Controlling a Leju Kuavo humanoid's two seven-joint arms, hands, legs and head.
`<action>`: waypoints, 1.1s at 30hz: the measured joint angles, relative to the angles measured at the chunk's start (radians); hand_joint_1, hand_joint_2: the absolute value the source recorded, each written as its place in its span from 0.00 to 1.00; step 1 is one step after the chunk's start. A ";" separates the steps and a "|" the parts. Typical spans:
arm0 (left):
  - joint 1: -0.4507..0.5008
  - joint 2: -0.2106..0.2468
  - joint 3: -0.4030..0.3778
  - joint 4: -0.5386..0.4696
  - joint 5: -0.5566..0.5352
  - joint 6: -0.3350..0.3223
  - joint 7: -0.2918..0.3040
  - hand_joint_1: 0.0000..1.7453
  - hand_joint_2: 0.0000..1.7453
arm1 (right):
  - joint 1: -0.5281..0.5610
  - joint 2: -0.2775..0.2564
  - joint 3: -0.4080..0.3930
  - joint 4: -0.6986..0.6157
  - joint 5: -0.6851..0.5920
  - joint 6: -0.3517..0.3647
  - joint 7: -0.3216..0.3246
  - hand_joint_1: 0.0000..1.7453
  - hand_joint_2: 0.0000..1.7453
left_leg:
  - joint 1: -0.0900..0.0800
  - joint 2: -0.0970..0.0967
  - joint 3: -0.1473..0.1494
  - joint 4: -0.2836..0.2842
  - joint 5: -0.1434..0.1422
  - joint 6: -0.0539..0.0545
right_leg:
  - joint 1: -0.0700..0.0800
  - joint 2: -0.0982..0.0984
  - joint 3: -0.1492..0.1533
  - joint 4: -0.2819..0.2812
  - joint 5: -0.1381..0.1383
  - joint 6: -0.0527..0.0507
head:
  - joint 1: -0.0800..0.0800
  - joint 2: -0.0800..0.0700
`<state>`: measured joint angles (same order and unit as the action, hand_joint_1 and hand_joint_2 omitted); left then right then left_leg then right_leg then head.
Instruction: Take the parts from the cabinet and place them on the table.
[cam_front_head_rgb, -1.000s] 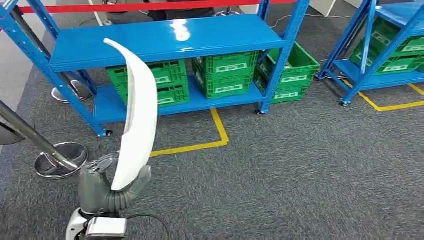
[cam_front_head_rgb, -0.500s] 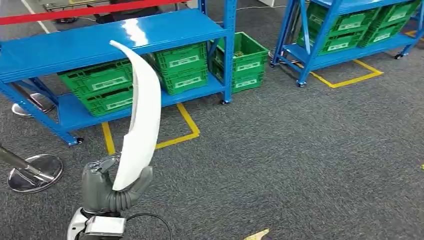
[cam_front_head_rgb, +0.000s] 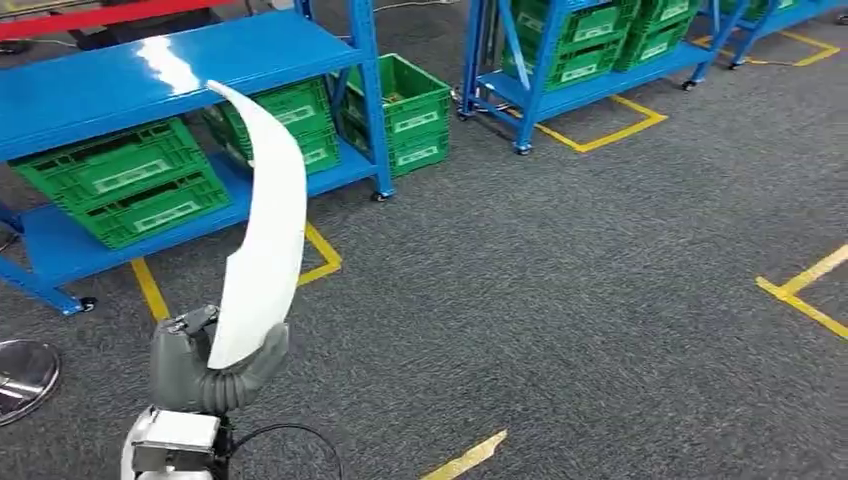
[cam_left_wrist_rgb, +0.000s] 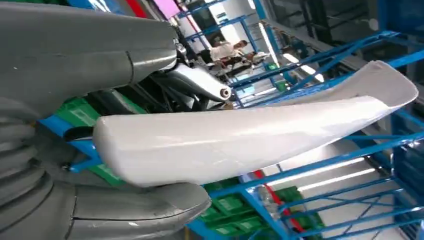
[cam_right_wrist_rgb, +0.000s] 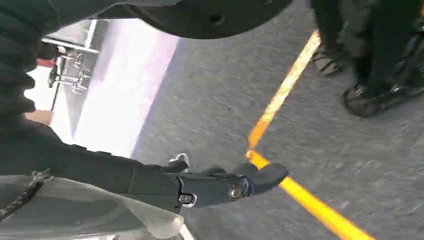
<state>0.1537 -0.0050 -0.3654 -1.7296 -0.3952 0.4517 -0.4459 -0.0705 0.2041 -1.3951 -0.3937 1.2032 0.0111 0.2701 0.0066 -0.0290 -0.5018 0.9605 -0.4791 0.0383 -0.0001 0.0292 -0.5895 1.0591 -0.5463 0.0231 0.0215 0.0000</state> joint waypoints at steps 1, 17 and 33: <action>0.002 0.000 0.008 -0.001 0.003 -0.002 -0.001 1.00 1.00 | -0.002 0.000 0.000 0.000 0.000 0.000 0.000 0.00 1.00 | 0.000 0.014 -0.004 0.001 0.001 -0.001 | -0.004 -0.014 -0.037 0.078 -0.033 0.007 | -0.002 0.000; 0.001 -0.010 0.073 0.003 0.018 -0.042 0.000 1.00 1.00 | -0.001 -0.004 0.000 -0.006 0.001 -0.011 0.000 0.00 1.00 | 0.010 0.043 -0.093 0.232 -0.148 -0.061 | -0.010 -0.029 0.035 -0.066 0.065 -0.037 | -0.008 0.000; -0.028 -0.024 0.128 0.051 0.016 -0.076 0.003 1.00 1.00 | 0.004 -0.004 -0.001 -0.020 0.000 -0.004 -0.003 0.00 1.00 | -0.005 0.037 -0.007 0.012 -0.007 0.001 | 0.003 -0.018 -0.109 0.158 -0.033 0.017 | 0.000 0.000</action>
<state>0.1261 -0.0290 -0.2369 -1.6789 -0.3788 0.3754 -0.4433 -0.0667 0.1999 -1.3958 -0.4135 1.2036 0.0069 0.2674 0.0013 0.0077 -0.5084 0.9728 -0.4863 0.0391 0.0029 0.0109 -0.6990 1.2169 -0.5788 0.0396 0.0217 0.0000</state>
